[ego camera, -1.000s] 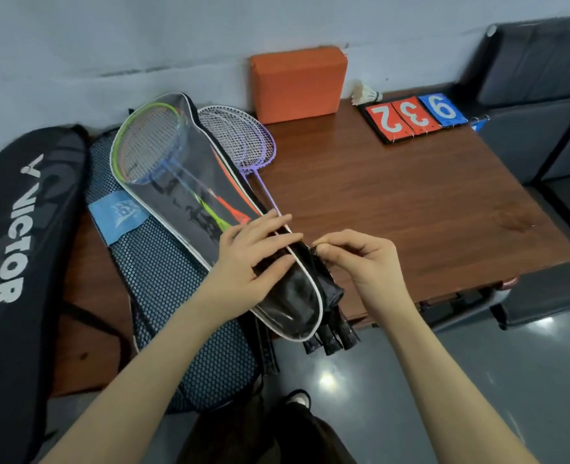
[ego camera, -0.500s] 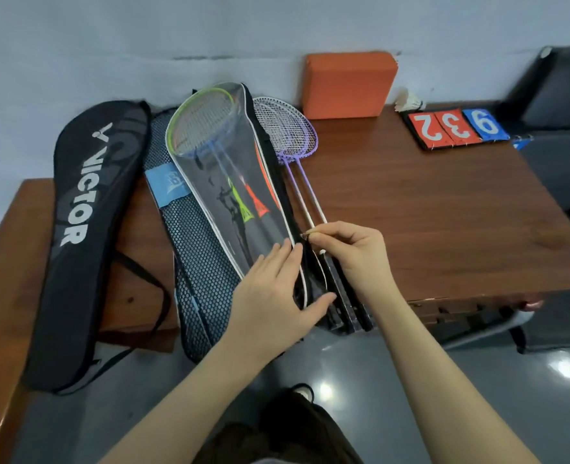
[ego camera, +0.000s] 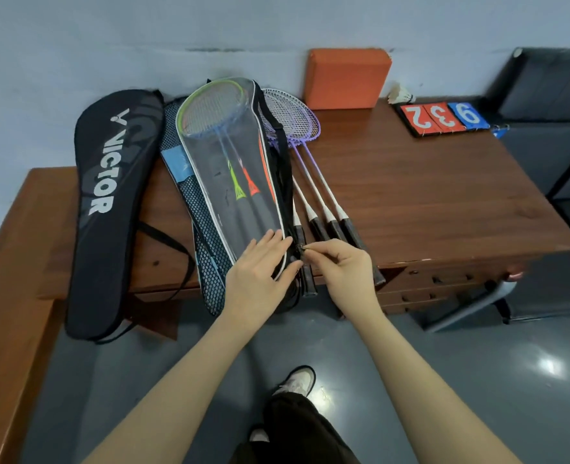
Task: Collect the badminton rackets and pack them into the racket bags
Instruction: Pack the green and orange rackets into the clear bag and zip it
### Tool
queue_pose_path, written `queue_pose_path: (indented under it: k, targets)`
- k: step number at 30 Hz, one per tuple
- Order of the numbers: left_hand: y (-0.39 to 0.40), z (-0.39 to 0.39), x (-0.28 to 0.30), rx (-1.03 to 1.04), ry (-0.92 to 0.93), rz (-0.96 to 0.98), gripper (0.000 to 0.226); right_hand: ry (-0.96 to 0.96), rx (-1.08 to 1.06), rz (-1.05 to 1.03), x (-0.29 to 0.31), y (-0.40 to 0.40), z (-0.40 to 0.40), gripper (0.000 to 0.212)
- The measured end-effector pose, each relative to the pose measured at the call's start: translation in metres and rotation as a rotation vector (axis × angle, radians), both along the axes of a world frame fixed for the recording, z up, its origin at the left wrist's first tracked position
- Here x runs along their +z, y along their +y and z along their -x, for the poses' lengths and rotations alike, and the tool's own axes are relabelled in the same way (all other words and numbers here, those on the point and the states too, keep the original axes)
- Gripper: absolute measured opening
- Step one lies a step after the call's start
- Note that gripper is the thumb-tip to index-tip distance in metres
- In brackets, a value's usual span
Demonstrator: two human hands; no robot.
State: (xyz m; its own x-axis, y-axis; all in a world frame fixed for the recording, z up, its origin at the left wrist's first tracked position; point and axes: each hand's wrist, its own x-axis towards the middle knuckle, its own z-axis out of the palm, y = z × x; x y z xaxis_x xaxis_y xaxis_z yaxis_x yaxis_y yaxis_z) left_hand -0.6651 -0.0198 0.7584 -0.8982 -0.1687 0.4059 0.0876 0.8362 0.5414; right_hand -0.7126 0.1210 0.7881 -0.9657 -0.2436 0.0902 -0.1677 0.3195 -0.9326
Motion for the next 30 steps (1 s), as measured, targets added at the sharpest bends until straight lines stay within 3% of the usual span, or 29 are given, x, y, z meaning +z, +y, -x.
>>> queue_pose_path:
  k: [6, 14, 18, 22, 24, 26, 30]
  targets:
    - [-0.005, -0.028, -0.009, 0.009, -0.072, 0.043, 0.047, -0.082, -0.052, 0.076, -0.014, -0.015, -0.022, 0.013]
    - [-0.031, -0.044, -0.027, 0.171, 0.01, -0.04, 0.041, 0.231, 0.045, -0.217, -0.031, -0.045, -0.032, 0.012]
    - [-0.038, -0.051, -0.041, 0.136, -0.163, 0.043, 0.044, 0.075, 0.015, -0.212, -0.054, -0.043, -0.042, 0.011]
    - [-0.051, -0.056, -0.058, 0.033, -0.458, 0.017, 0.069, -0.096, -0.013, -0.279, -0.084, -0.027, -0.056, 0.011]
    - [-0.058, -0.057, -0.068, 0.16, -0.531, -0.055, 0.075, -0.178, -0.044, -0.266, -0.094, -0.019, -0.062, 0.011]
    - [-0.06, -0.057, -0.072, 0.277, -0.562, -0.224, 0.064, -0.215, -0.078, -0.218, -0.097, -0.015, -0.063, 0.012]
    - [-0.045, -0.056, -0.078, 0.33, -0.549, -0.482, 0.058, -0.245, -0.089, -0.125, -0.095, -0.016, -0.059, 0.011]
